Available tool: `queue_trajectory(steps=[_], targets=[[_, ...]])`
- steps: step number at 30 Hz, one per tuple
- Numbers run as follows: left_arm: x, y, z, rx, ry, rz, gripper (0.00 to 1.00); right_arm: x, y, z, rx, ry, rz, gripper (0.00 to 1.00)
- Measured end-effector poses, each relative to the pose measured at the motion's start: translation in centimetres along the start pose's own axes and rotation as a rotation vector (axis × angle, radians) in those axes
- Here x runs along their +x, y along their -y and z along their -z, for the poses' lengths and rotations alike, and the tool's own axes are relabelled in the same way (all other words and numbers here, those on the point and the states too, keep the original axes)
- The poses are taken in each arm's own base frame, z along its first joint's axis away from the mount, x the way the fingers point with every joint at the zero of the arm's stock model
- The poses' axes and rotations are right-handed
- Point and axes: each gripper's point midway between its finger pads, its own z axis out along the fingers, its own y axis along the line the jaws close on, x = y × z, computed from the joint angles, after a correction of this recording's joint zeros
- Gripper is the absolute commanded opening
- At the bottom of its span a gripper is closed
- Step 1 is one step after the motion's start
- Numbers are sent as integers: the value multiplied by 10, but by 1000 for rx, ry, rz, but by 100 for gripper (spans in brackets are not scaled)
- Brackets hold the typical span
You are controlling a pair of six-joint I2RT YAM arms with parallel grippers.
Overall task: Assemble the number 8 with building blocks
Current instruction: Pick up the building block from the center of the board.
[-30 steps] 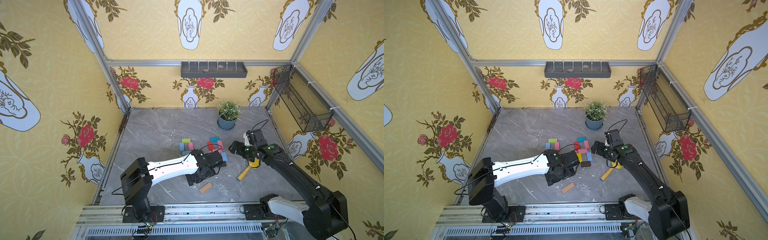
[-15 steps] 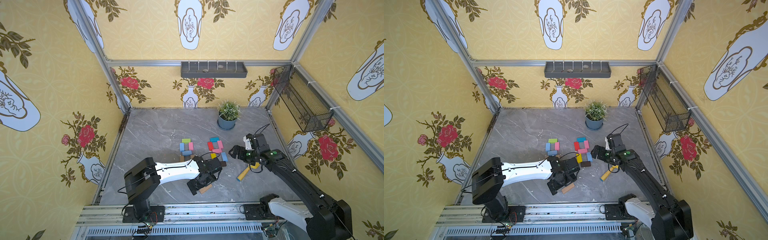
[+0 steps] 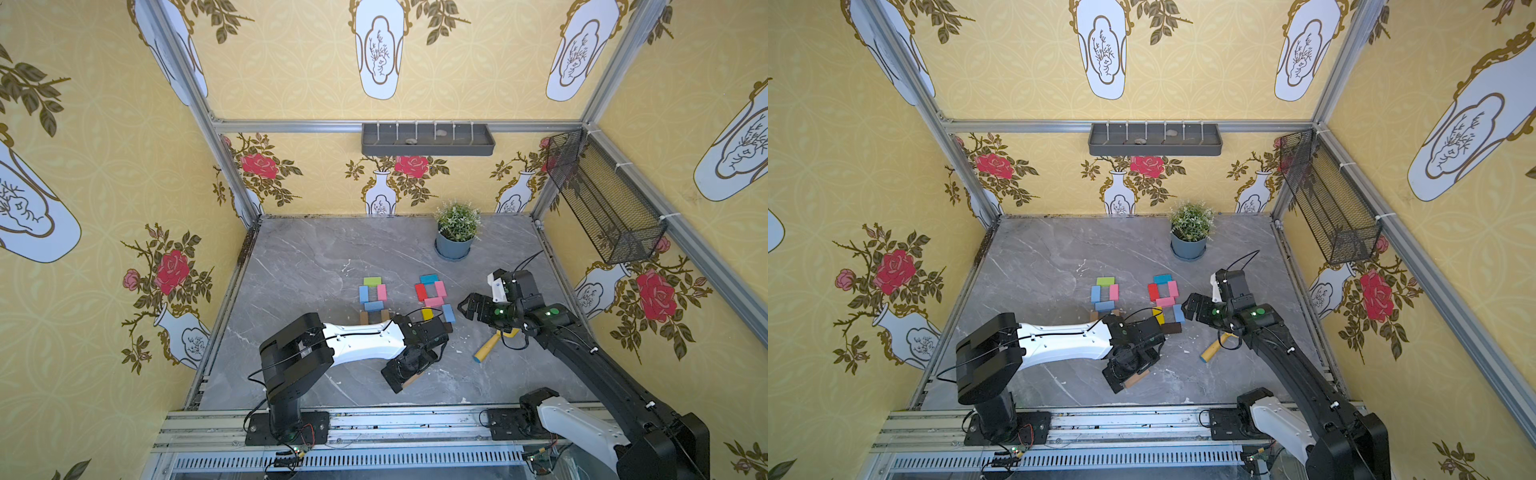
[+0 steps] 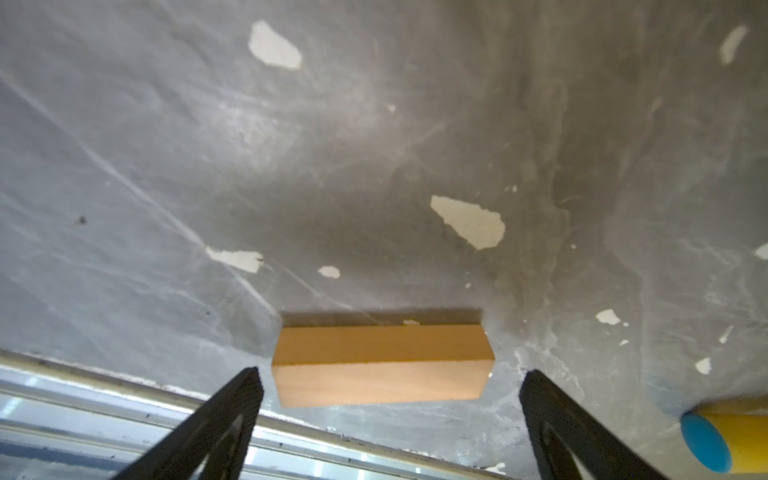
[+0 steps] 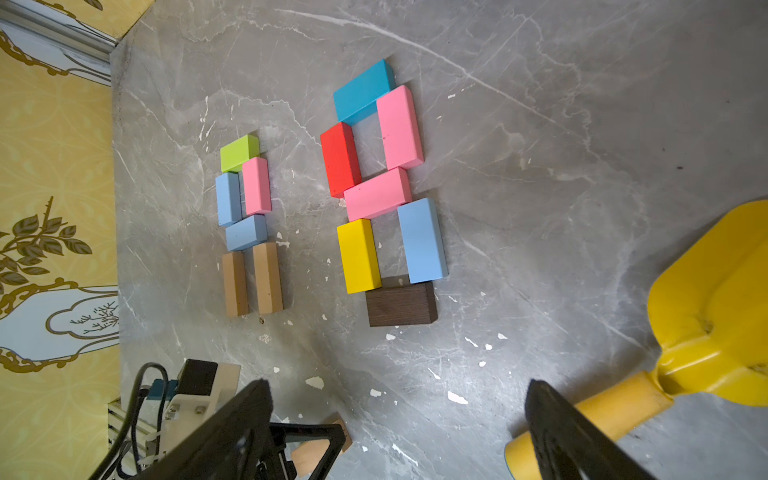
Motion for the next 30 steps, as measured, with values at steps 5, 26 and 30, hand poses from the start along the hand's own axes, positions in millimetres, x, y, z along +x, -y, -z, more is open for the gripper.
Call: queue_trajectory(steps=[5, 26, 30], targets=[[1, -1, -2, -7, -3, 13, 100, 3, 3, -3, 6, -11, -3, 98], [2, 1, -7, -23, -7, 17, 72, 8, 6, -10, 11, -40, -7, 97], [1, 1, -5, -16, -2, -5, 69, 9, 6, -11, 10, -45, -8, 98]])
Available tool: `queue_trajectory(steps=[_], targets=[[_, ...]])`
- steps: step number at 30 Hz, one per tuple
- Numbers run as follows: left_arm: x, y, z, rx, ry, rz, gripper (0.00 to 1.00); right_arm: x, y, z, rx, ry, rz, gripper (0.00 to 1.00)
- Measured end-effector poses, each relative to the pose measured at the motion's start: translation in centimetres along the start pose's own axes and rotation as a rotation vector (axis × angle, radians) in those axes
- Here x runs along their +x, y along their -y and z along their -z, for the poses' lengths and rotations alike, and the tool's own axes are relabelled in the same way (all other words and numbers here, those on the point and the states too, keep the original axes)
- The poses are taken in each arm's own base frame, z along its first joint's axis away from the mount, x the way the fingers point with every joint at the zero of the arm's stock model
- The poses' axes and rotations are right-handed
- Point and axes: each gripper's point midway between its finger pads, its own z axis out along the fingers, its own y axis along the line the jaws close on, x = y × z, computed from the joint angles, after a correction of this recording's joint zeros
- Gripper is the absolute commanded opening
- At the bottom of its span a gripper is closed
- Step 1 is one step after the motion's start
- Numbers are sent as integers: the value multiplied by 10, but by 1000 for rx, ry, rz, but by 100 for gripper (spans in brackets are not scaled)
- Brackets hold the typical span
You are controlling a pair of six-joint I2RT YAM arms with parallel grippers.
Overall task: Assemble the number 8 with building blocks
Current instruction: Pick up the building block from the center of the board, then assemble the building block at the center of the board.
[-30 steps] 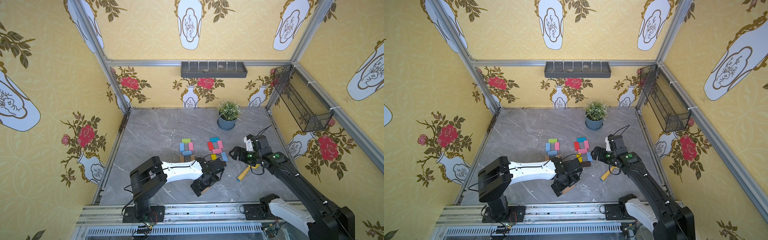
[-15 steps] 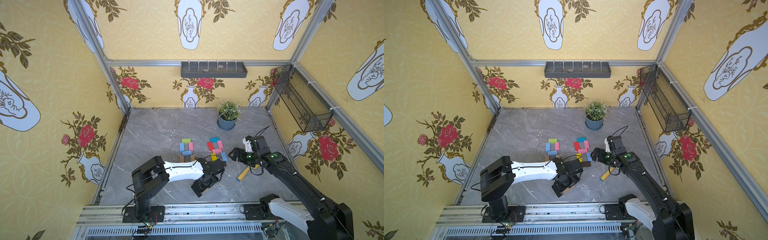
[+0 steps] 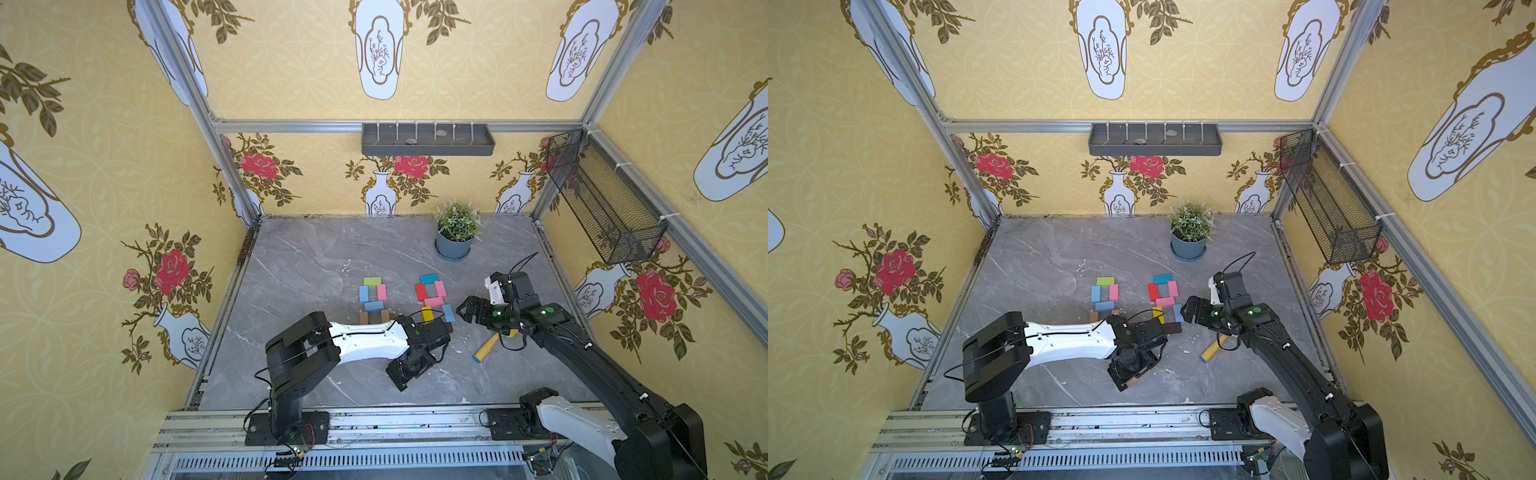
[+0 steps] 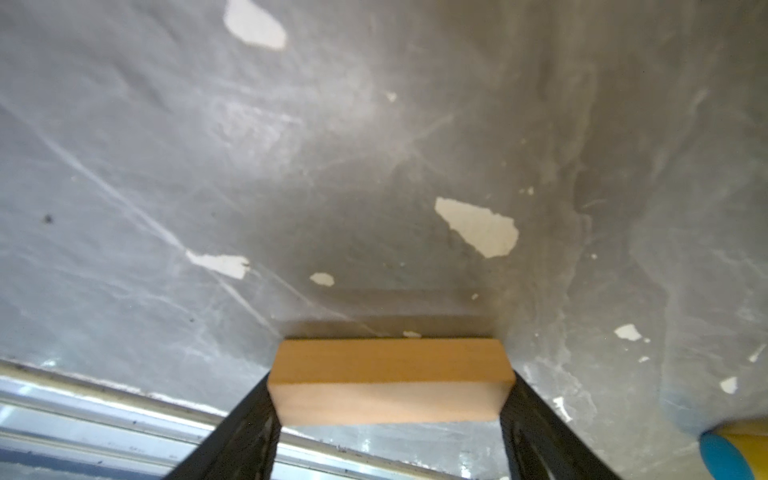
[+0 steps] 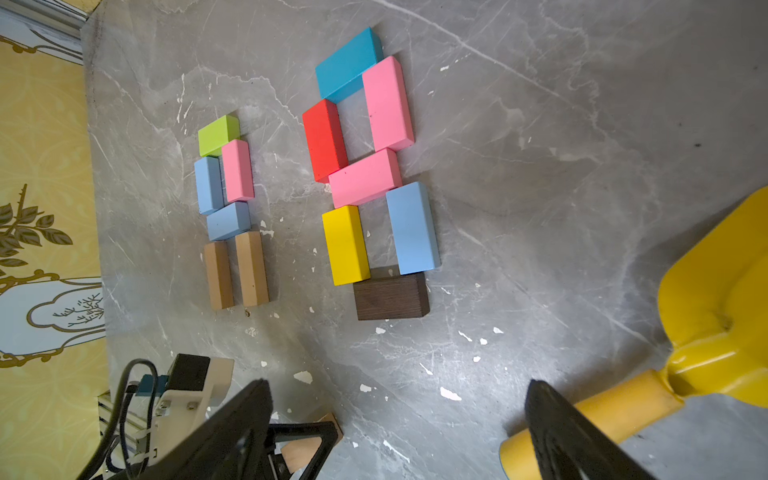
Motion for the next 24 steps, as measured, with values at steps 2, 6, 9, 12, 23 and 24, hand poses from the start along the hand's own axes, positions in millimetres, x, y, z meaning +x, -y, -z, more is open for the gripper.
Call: queue_trajectory(steps=[2, 6, 9, 12, 23, 24], targets=[[-3, 3, 7, 21, 9, -24, 69, 0, -1, 0, -4, -1, 0, 98], [-22, 8, 32, 78, 68, -97, 68, -2, -2, -1, -9, 5, 2, 97], [-40, 3, 48, 96, 127, -173, 68, -1, -1, -2, -6, 1, 0, 98], [-56, -13, 49, 76, 146, -242, 67, 0, 0, -5, -2, -9, -3, 98], [-91, -43, 31, -11, 169, -365, 67, 3, 2, -13, -7, -27, -28, 97], [-94, -43, 30, -18, 173, -371, 67, 3, 2, -13, -8, -28, -28, 98]])
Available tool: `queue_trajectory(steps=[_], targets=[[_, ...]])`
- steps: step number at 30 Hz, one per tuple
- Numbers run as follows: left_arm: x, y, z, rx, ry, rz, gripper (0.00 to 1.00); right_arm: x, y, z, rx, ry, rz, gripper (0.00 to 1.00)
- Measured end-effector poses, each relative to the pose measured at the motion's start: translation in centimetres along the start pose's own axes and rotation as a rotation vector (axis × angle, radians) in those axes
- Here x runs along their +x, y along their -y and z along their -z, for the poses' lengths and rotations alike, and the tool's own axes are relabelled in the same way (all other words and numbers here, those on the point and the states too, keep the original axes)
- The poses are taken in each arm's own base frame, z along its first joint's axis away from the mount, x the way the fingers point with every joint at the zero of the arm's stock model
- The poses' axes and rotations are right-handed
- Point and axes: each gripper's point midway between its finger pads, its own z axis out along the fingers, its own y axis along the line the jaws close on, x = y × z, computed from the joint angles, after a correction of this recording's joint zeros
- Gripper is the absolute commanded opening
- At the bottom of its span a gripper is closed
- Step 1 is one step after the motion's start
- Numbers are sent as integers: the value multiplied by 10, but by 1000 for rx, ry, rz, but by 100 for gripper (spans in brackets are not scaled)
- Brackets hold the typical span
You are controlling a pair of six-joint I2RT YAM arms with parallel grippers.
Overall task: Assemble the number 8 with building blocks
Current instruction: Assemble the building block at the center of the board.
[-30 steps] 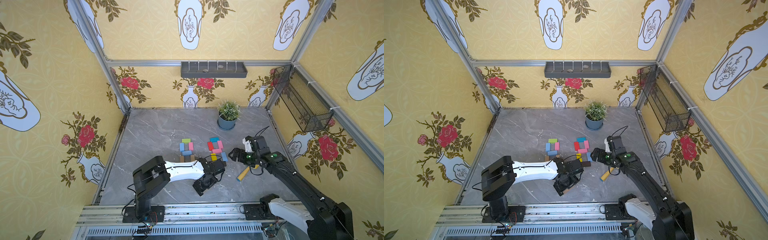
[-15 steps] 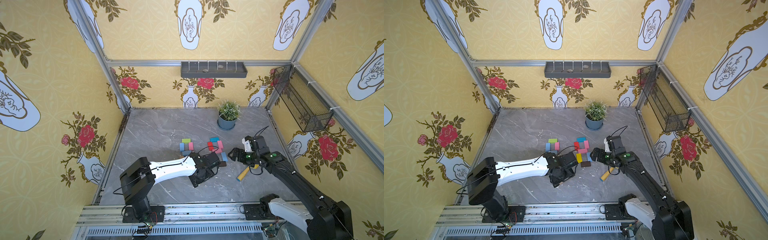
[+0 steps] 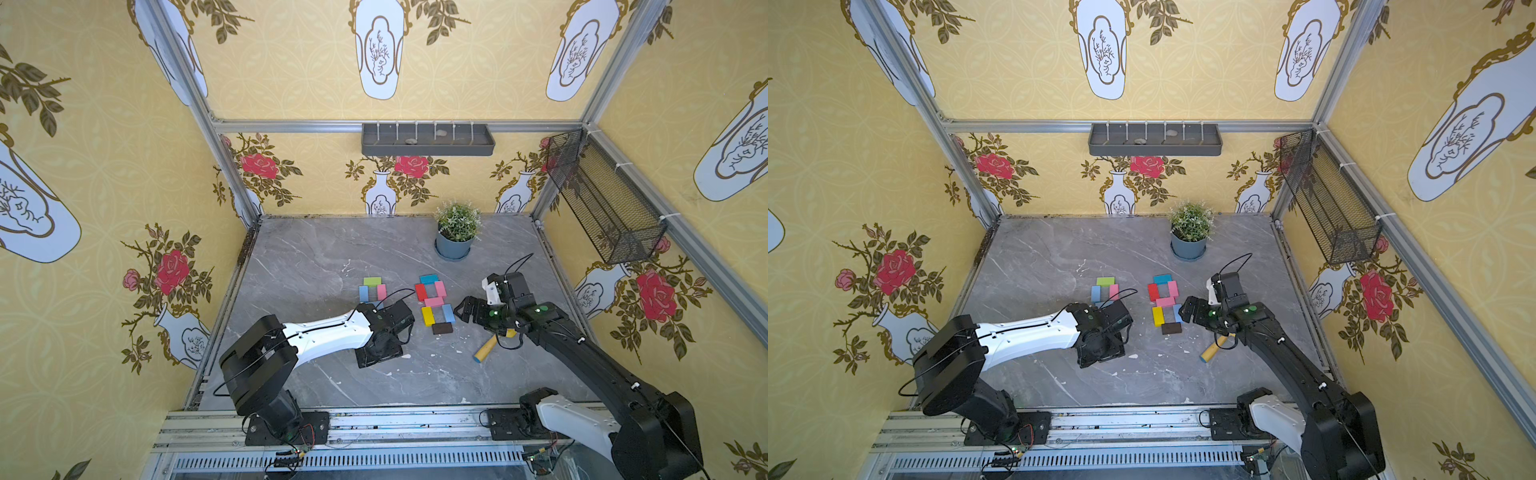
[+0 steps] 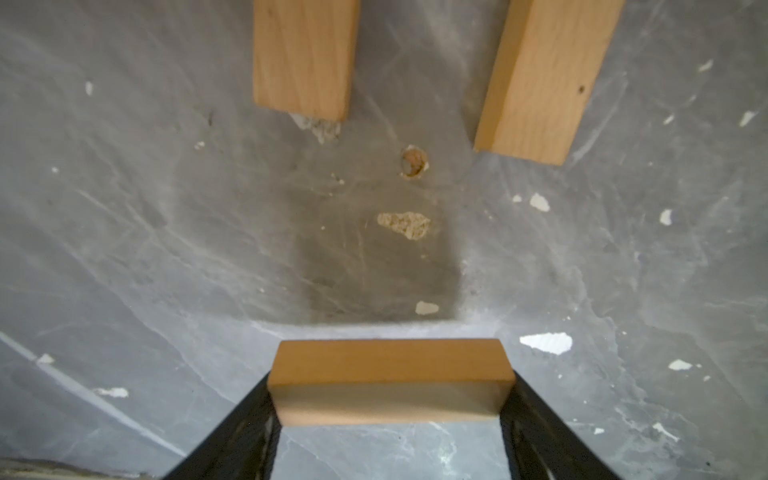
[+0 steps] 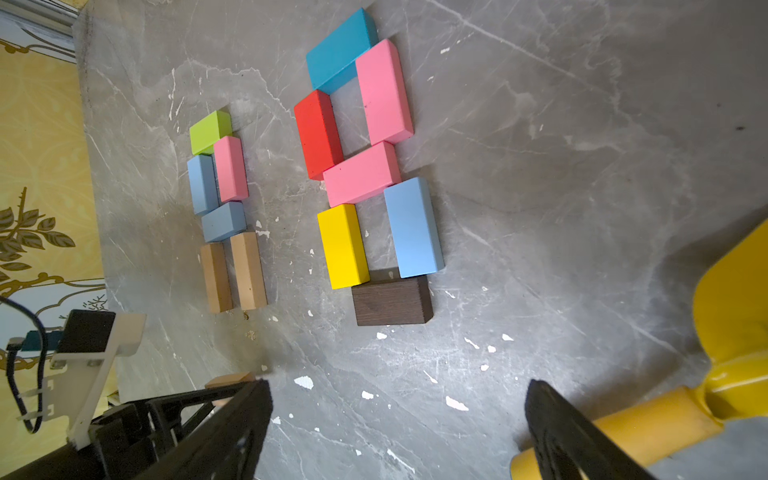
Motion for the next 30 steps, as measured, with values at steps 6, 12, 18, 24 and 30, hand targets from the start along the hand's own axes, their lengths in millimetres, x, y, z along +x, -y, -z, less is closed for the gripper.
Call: queue_trajectory(steps=[6, 12, 18, 24, 30], targets=[[-13, -1, -6, 0, 12, -25, 67, 1, 1, -2, 4, -7, -2, 98], [-21, 5, -14, 11, 15, -79, 67, 3, 4, -5, 12, -20, -7, 98], [-28, 6, -20, 16, 21, -98, 67, 1, 3, -9, 9, -22, -7, 98], [-32, 5, -22, 14, 19, -106, 67, 3, 5, -13, 14, -35, -11, 98], [-34, 4, -25, 16, 11, -99, 67, 3, 6, -16, 18, -44, -14, 98]])
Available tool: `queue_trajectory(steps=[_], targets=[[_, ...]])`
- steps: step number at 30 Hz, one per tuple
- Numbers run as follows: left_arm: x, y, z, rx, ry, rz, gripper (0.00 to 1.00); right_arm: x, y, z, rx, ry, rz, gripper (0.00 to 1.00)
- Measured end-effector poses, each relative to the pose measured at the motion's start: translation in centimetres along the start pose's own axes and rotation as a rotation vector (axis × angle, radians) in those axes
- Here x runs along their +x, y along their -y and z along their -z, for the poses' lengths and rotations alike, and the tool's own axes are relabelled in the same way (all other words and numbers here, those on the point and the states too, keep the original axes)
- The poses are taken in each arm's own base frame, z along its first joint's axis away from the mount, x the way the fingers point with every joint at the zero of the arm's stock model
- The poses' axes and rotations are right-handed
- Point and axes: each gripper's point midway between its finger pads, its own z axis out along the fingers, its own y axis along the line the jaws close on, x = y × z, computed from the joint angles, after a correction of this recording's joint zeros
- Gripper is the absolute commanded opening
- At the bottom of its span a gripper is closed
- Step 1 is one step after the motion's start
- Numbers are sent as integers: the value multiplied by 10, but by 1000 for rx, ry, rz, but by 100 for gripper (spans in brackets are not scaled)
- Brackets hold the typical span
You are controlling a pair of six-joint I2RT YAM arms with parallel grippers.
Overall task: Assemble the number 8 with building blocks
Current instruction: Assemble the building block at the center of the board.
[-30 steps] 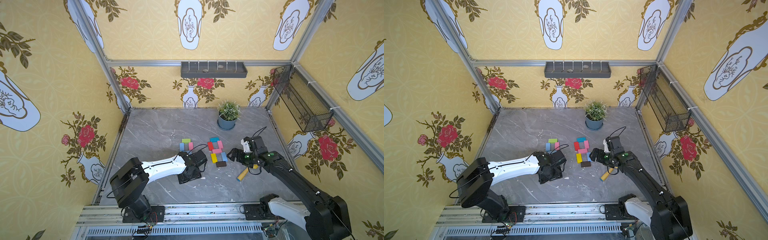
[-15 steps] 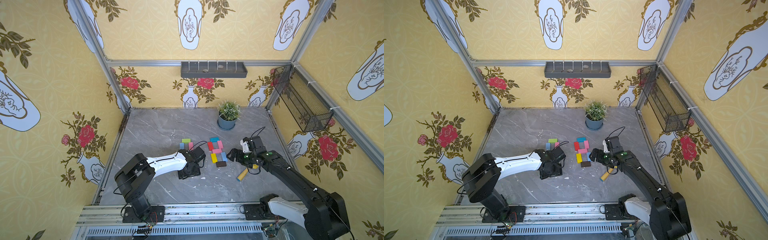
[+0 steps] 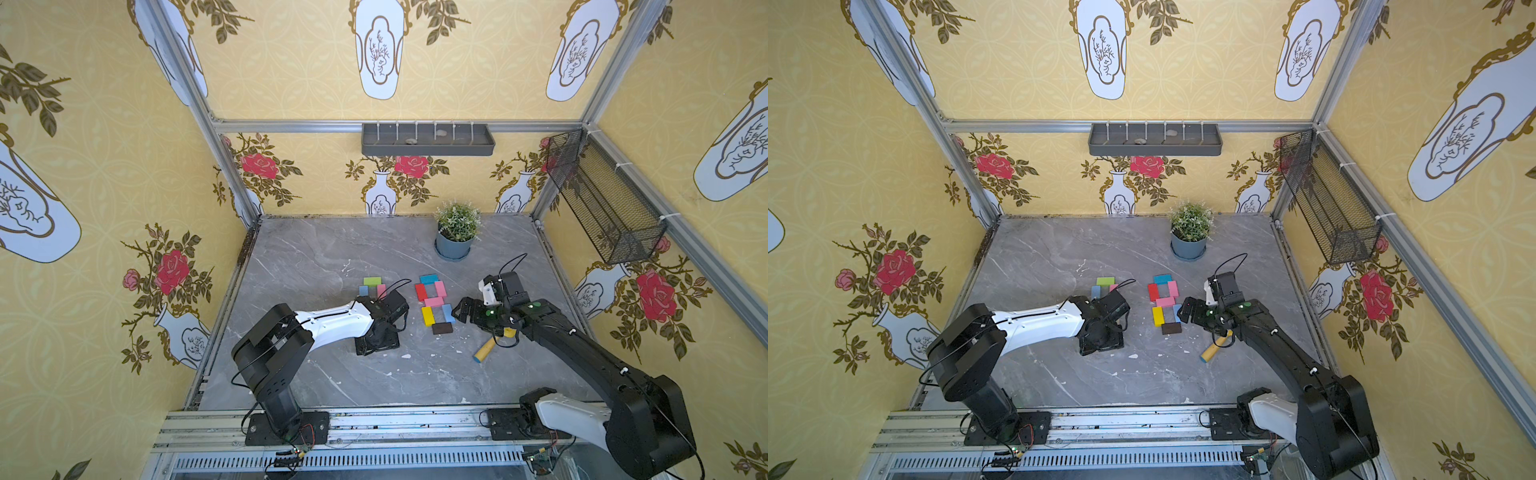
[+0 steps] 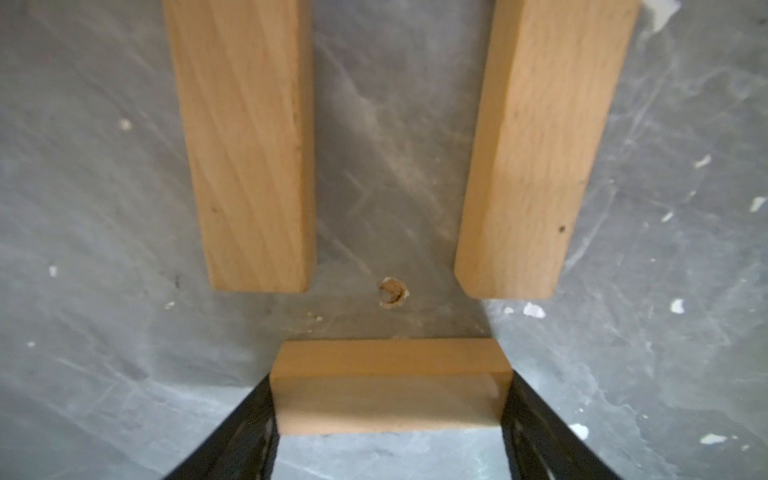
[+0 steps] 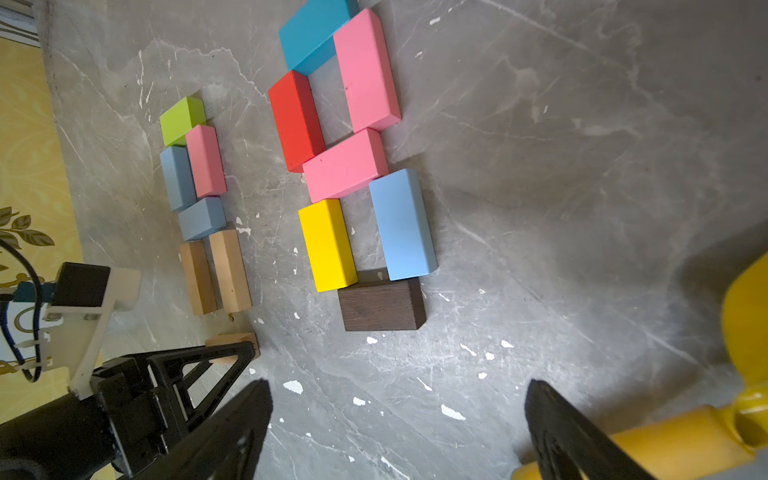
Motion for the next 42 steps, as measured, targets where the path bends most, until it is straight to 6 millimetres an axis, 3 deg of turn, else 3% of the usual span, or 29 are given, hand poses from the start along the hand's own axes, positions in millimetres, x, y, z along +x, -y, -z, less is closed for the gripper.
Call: queue_trajectory(steps=[42], targets=[[-10, -4, 0, -1, 22, -7, 67, -4, -3, -5, -18, 11, 2, 97]])
